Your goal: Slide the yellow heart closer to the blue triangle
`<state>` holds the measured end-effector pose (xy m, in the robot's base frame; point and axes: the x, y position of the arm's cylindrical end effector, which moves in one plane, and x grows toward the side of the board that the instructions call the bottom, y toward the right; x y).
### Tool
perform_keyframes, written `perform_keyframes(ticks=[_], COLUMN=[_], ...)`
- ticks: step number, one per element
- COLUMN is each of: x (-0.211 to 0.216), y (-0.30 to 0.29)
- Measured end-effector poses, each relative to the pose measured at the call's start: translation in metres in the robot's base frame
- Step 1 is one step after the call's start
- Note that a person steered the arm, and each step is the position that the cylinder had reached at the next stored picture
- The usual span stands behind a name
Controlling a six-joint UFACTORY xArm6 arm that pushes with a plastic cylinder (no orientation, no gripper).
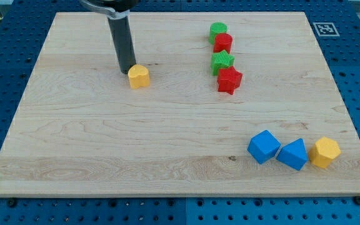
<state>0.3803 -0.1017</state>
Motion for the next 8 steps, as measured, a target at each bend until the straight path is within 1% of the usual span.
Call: perform_keyframes(ticks=[1, 2, 4, 6, 7, 8], x=[0.006, 0.022, 0.074, 0.108, 0.121, 0.118], y=[0.017, 0.021, 0.021, 0.054, 0.079, 0.088])
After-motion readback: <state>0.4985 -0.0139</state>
